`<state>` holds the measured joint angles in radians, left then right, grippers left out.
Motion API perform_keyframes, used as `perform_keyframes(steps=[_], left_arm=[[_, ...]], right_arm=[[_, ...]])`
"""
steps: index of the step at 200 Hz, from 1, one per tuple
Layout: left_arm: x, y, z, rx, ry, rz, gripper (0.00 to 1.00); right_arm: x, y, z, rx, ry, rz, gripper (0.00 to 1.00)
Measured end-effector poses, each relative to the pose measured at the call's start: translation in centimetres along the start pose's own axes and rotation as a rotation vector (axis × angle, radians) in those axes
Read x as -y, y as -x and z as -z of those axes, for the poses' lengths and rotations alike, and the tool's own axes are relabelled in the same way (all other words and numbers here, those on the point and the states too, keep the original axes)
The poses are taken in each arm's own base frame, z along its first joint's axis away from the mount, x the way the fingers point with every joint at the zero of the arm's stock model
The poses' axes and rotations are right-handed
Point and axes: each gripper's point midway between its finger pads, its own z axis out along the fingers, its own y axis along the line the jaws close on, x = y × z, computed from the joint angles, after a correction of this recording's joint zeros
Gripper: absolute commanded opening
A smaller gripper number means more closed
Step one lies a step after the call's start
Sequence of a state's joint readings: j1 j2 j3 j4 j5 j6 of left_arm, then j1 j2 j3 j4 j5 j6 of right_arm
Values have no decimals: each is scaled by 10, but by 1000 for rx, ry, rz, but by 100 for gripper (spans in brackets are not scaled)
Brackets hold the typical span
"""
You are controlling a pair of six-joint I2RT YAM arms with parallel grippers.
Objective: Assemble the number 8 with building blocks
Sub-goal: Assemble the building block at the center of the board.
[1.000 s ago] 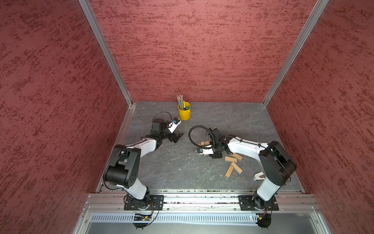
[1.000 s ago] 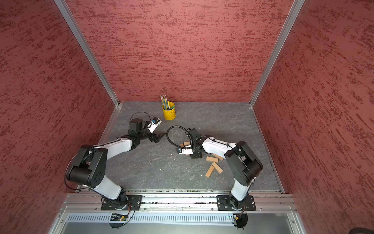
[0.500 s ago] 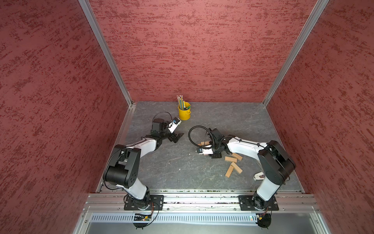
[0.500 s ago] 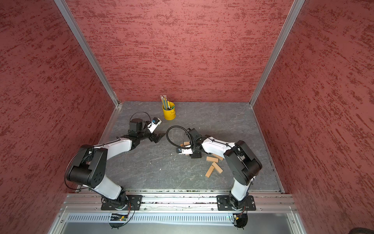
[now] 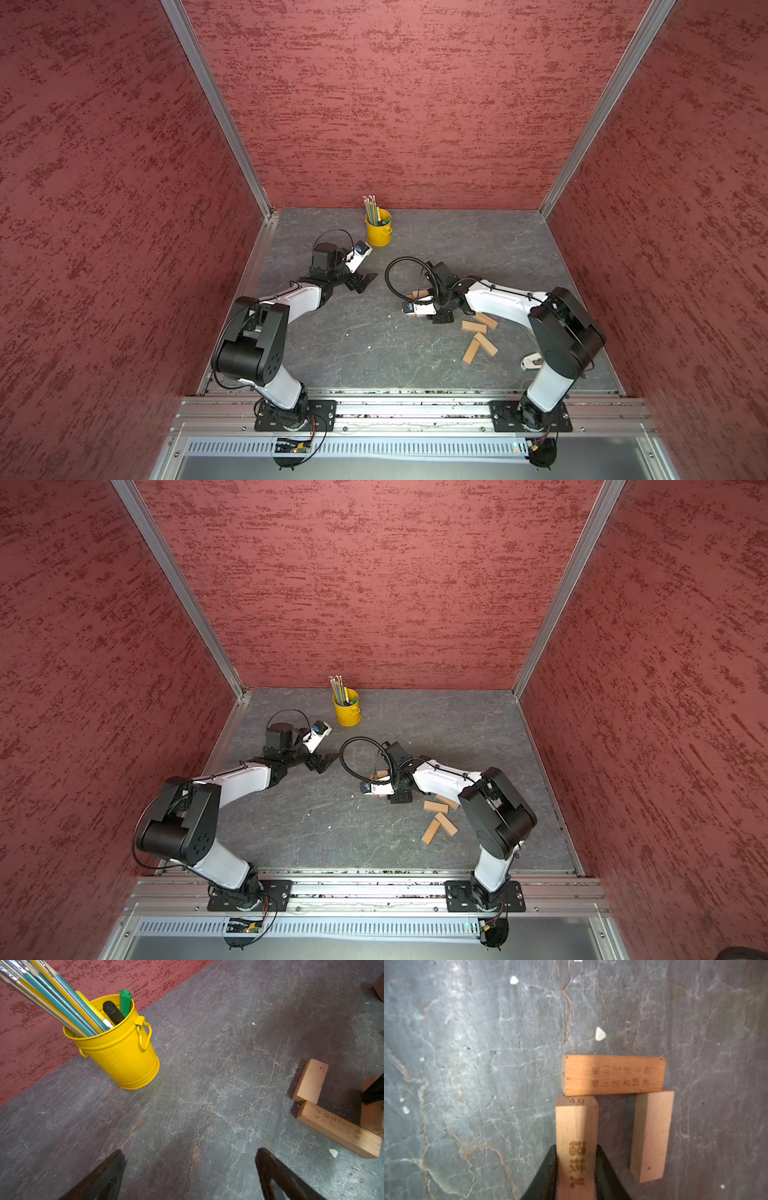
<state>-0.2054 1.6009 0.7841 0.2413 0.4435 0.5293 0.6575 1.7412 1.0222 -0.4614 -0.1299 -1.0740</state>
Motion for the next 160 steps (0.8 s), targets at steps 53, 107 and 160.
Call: perform_keyframes(steps=[53,107,160], left_arm=[[-1,0,0,0,2,1,99],[-1,-1,0,-1,2,2,100],[-1,0,0,0,2,2,100]], right_arm=[[-4,-3,-2,-5,8,2,35],[-4,-3,-3,-4,1,-3,99],[12,4,11,29,-67,-65,99]])
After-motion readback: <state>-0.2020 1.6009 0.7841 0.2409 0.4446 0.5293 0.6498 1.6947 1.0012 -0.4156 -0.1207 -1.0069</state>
